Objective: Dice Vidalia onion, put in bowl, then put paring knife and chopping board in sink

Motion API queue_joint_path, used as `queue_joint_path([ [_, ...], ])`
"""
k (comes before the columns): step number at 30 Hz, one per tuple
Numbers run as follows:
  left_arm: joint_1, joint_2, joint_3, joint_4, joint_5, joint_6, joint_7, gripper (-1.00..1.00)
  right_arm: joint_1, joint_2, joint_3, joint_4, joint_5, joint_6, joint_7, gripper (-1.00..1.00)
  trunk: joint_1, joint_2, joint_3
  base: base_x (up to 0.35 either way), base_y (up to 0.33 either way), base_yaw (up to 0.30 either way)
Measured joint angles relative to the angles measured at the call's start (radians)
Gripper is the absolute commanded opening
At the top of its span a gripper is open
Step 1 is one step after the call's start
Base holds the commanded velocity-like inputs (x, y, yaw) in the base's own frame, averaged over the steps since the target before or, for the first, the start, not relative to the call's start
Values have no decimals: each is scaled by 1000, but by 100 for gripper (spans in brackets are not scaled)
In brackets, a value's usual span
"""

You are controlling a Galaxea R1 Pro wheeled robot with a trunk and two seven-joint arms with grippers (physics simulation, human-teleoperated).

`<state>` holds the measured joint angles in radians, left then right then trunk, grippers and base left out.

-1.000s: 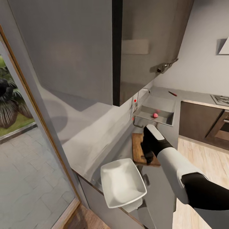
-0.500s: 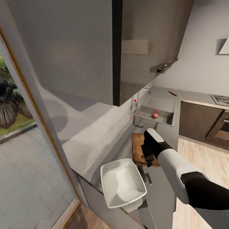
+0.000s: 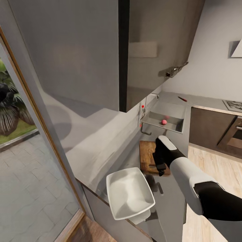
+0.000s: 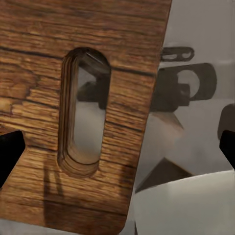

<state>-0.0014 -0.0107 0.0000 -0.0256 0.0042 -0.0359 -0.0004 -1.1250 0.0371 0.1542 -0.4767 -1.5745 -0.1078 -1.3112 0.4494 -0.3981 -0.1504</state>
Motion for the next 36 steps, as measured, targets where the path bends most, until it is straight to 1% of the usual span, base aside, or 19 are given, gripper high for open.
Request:
queue_joint_path([
  [8,0,0,0,0,0,0,0,100,0,-7,0,0,0,0,1,100,0,0,0,0,0,0],
  [24,0,0,0,0,0,0,0,100,0,-7,0,0,-1,1,1,100,0,0,-18,0,0,16],
  [36,0,0,0,0,0,0,0,100,0,-7,0,0,-1,0,1,100,0,0,-19,0,0,1],
])
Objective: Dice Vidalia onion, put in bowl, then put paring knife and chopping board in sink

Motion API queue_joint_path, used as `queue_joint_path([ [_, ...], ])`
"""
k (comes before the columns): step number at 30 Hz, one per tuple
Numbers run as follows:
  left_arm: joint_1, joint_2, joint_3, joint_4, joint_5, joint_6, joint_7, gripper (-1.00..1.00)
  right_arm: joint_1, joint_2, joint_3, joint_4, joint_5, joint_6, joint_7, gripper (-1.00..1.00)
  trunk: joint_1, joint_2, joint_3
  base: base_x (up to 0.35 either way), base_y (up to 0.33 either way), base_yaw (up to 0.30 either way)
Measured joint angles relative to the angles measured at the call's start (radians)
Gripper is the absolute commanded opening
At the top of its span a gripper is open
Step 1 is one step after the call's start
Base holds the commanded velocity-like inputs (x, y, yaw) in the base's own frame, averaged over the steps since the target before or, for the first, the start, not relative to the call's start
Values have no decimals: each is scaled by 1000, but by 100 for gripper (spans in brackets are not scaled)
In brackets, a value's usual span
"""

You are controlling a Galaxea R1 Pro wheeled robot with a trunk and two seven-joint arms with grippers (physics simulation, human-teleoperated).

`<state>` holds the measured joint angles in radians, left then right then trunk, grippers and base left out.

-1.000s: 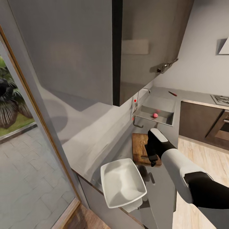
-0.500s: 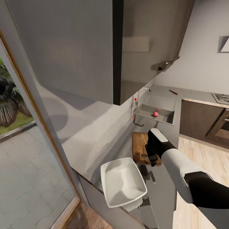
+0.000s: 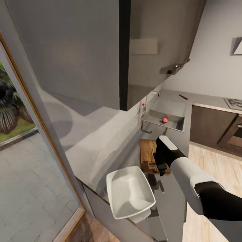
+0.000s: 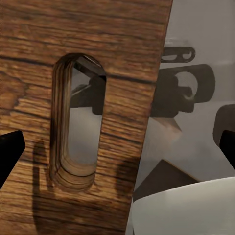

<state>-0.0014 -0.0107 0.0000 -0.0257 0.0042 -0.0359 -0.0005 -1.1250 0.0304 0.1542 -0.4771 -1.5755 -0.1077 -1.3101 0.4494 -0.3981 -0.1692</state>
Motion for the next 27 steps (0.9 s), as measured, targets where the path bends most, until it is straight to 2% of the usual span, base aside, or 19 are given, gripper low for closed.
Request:
queue_joint_path([
  [27,0,0,0,0,0,0,0,100,0,0,0,0,0,1,0,100,0,0,-15,0,0,9],
])
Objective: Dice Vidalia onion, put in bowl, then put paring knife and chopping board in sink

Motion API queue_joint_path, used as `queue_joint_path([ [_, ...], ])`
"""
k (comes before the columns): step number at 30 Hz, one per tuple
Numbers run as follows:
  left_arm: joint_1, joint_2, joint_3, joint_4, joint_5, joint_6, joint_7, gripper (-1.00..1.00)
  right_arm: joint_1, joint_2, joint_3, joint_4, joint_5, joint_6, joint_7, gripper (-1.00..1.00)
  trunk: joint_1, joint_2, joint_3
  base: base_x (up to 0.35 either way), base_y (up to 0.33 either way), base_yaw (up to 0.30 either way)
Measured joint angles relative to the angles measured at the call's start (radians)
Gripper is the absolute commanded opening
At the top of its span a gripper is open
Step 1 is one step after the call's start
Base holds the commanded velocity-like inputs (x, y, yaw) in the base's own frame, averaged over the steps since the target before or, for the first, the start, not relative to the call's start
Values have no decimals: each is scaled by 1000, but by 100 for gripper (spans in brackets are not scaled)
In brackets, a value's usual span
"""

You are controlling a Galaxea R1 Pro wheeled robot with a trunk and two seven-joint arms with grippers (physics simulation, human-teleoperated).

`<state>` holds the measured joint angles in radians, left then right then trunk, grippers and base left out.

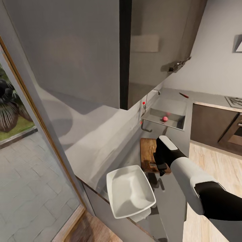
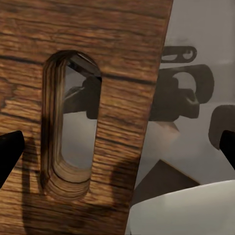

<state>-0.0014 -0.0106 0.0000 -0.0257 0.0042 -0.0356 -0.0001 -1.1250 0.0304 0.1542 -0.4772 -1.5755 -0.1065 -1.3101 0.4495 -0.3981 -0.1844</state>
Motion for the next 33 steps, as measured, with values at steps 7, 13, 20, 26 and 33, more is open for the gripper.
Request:
queue_joint_path([
  [7,0,0,0,0,0,0,0,100,0,0,0,0,0,0,0,100,0,0,-3,-3,-3,0],
  [13,0,0,0,0,0,0,0,100,0,0,0,0,0,0,0,100,0,0,-3,-53,-55,0],
  [20,0,0,0,0,0,0,0,100,0,0,0,0,0,0,0,100,0,0,-3,-4,-5,0],
  [26,0,0,0,0,0,0,0,100,0,0,0,0,0,0,0,100,0,0,-3,0,0,0],
  [33,0,0,1,0,0,0,0,100,0,0,0,0,0,0,0,100,0,0,-3,-43,-75,0],
])
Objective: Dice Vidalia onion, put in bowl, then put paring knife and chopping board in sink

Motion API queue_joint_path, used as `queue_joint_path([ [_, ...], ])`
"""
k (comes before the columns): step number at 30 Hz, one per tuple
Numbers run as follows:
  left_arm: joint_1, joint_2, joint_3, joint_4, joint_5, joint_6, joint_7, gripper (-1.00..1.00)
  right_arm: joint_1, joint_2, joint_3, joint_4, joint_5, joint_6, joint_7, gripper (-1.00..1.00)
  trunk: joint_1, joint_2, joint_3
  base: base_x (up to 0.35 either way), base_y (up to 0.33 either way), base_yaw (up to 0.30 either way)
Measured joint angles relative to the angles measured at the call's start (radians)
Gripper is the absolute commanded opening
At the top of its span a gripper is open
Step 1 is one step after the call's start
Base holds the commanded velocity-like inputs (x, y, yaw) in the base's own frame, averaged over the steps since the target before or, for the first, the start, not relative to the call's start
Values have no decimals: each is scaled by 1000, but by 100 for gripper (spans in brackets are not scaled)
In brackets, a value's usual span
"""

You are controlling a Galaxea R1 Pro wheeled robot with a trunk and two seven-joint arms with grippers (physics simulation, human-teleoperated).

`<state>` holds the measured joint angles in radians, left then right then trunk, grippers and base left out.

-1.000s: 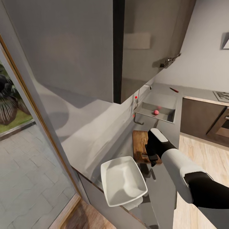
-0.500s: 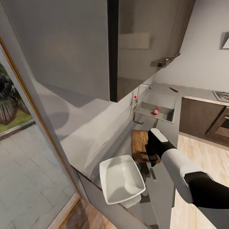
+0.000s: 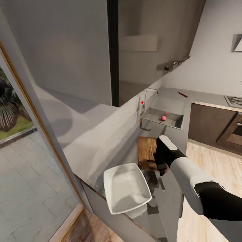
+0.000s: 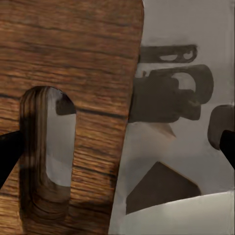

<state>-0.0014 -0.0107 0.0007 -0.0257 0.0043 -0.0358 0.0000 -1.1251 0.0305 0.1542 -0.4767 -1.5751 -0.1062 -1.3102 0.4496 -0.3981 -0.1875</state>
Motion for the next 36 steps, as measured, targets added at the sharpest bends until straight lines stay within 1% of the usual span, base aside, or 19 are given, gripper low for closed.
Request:
queue_joint_path([
  [11,0,0,1,0,0,0,0,100,0,0,0,0,0,0,0,100,0,0,0,-17,-23,6],
  [22,0,0,1,0,0,0,0,100,0,0,0,0,0,0,0,100,0,0,-7,0,0,49],
  [29,0,0,1,0,0,0,0,100,0,0,0,-1,-1,0,0,100,0,0,-7,-56,57,8],
  [36,0,0,1,0,1,0,0,100,0,0,0,0,0,0,0,100,0,0,-14,-5,5,89],
])
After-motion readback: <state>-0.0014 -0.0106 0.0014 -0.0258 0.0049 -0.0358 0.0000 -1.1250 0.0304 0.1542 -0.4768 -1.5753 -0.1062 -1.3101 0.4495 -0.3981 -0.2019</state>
